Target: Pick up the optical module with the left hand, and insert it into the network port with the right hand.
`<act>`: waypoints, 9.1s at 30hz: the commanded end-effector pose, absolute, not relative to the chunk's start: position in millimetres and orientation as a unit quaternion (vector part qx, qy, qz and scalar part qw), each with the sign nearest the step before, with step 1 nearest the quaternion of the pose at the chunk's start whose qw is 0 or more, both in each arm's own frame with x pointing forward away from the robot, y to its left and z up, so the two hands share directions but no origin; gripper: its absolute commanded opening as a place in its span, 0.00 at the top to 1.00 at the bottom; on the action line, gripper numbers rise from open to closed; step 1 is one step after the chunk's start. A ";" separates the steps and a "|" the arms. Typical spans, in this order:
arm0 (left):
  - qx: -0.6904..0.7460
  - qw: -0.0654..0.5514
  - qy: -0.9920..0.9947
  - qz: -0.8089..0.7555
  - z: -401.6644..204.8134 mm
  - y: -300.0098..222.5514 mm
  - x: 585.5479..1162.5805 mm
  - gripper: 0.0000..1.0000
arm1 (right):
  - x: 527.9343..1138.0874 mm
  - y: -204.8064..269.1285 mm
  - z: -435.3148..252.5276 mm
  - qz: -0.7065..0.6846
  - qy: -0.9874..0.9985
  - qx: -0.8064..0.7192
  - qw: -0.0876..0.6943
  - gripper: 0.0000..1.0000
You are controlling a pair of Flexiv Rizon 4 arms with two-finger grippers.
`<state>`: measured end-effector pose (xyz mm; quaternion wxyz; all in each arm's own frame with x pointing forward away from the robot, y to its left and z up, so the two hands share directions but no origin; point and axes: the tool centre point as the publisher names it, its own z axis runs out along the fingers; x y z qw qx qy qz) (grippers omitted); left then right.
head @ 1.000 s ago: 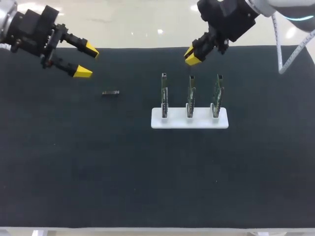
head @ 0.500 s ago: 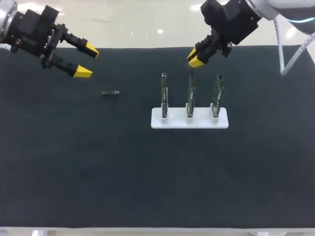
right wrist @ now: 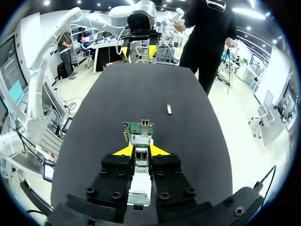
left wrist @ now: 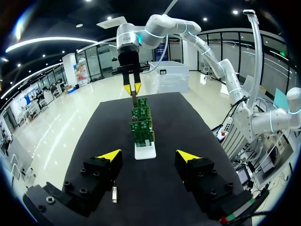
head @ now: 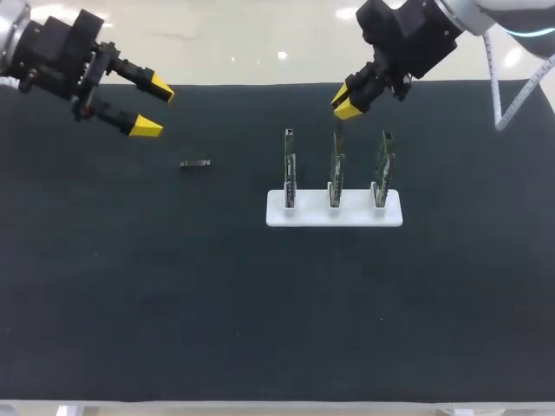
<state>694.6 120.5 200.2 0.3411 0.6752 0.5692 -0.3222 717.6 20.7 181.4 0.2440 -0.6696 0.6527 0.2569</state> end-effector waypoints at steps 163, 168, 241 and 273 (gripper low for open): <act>0.676 0.340 0.570 -0.321 200.2 120.4 694.6 0.00 | 718.7 18.7 176.1 0.262 0.642 -0.683 0.230 1.00; 0.676 0.340 0.570 -0.321 200.2 120.4 694.6 0.00 | 719.5 19.6 175.5 0.262 0.642 -0.683 0.231 1.00; 0.676 0.340 0.570 -0.321 200.2 120.4 694.6 0.00 | 714.4 21.5 156.3 0.252 0.652 -0.676 0.233 1.00; 0.676 0.340 0.570 -0.321 200.2 120.4 694.6 0.00 | 711.1 19.1 139.6 0.254 0.649 -0.677 0.237 1.00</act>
